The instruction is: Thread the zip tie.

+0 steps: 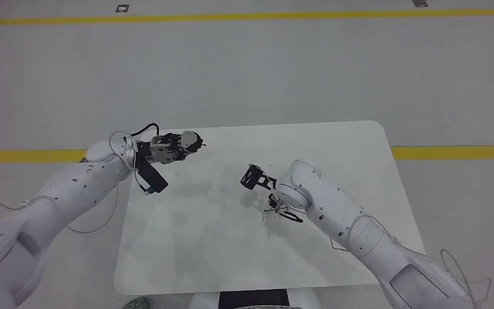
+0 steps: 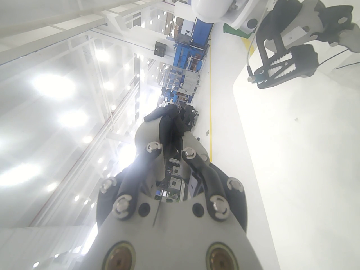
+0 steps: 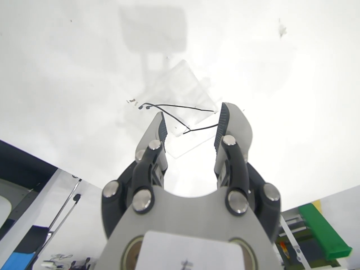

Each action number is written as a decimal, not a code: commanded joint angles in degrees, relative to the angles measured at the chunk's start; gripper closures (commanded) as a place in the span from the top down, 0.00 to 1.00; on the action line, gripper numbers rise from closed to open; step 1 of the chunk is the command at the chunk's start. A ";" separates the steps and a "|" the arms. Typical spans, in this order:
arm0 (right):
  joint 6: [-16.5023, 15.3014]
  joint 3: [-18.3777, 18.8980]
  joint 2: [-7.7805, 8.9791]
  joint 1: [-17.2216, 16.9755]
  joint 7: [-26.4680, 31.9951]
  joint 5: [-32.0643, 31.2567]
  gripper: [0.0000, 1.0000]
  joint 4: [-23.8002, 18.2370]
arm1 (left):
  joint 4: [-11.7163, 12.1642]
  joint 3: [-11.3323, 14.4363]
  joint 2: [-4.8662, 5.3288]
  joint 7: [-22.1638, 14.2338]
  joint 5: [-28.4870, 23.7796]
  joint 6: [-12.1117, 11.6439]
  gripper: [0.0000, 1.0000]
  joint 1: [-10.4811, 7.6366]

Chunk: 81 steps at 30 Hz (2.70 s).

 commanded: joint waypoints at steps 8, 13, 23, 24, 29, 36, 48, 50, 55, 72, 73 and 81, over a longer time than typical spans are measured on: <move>0.81 -5.29 2.34 2.89 0.00 2.98 0.39 1.19 | 0.00 0.00 0.00 0.00 0.00 0.00 0.00 0.00; 2.68 -9.19 2.96 5.43 0.00 5.41 0.36 2.20 | 0.00 0.00 0.00 0.00 0.00 0.00 0.00 0.00; 5.19 -15.78 4.05 10.05 0.00 10.50 0.31 2.69 | 0.00 0.00 0.00 0.00 0.00 0.00 0.00 0.00; 5.44 -16.33 4.14 10.39 0.00 10.81 0.31 2.80 | 0.00 0.00 0.00 0.00 0.00 0.00 0.00 0.00; 6.94 -18.99 4.33 11.87 0.00 12.46 0.32 3.62 | 0.00 0.00 0.00 0.00 0.00 0.00 0.00 0.00; 8.24 -21.92 3.48 13.06 0.00 13.51 0.35 5.59 | 0.00 0.00 0.00 0.00 0.00 0.00 0.00 0.00; 10.40 -23.80 1.09 13.95 0.00 13.30 0.25 8.70 | 0.00 0.00 0.00 0.00 0.00 0.00 0.00 0.00; 11.03 -23.47 0.73 13.82 -0.06 13.18 0.22 9.07 | 0.00 0.00 0.00 0.00 0.00 0.00 0.00 0.00; 12.82 -22.33 0.11 13.37 -1.22 12.45 0.17 9.82 | 0.00 0.00 0.00 0.00 0.00 0.00 0.00 0.00; 19.22 -17.51 -0.20 10.94 -2.67 6.77 0.35 9.28 | 0.00 0.00 0.00 0.00 0.00 0.00 0.00 0.00; 18.88 -17.31 -0.20 10.86 -2.38 6.65 0.36 9.16 | 0.00 0.00 0.00 0.00 0.00 0.00 0.00 0.00; 14.52 -15.66 -0.11 10.43 0.00 6.03 0.37 8.75 | 0.00 0.00 0.00 0.00 0.00 0.00 0.00 0.00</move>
